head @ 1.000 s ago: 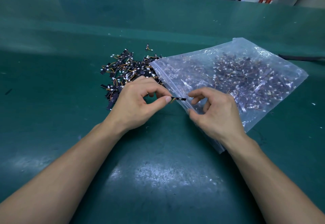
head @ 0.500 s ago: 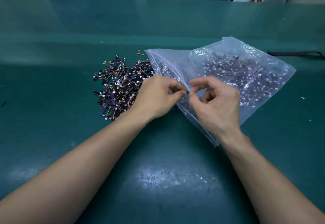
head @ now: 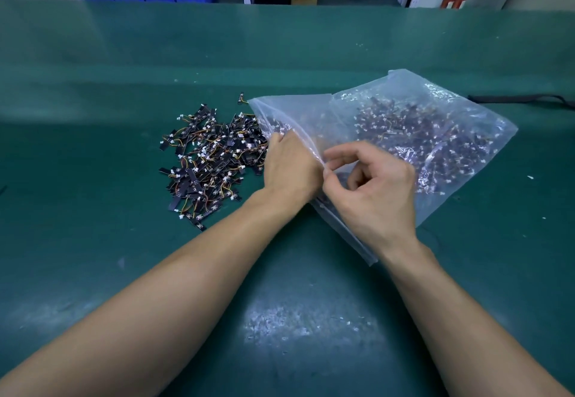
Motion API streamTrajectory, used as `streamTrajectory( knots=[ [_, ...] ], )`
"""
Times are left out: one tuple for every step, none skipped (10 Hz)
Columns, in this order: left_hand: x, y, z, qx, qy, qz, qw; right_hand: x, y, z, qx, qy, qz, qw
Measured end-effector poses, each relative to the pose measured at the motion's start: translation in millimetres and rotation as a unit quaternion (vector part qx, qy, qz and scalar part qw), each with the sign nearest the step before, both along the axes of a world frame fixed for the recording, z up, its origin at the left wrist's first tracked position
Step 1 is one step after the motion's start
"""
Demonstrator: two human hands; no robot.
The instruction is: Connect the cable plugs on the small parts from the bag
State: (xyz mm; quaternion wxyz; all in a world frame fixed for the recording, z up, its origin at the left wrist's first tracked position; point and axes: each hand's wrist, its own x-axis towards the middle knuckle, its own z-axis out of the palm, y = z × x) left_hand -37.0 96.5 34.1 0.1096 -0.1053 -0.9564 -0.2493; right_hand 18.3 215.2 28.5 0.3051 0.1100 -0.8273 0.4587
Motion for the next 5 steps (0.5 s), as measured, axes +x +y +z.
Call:
streamTrajectory(
  knots=[
    [6.7,-33.9,-7.7,-0.054,0.02,-0.04,0.998,-0.6,0.3,-1.2,0.015,-0.014,0.006,1.0],
    [19.3,-78.3,-15.1,-0.015,0.032,-0.073,0.997,-1.0,-1.2,-6.1,0.032,-0.036,0.018,0.999],
    [25.7,-109.3,-17.5,0.023,0.043,-0.079,0.996,-3.0,-1.9,-10.9,0.05,-0.1,0.048,0.993],
    [30.3,-121.4,-19.1,0.053,0.064,-0.069,0.994,-4.0,-0.8,-15.9,0.083,-0.161,0.068,0.981],
    [31.6,-126.4,-21.4,0.062,0.084,-0.068,0.992,-1.6,-3.5,-15.0,0.042,-0.173,0.072,0.981]
  ],
)
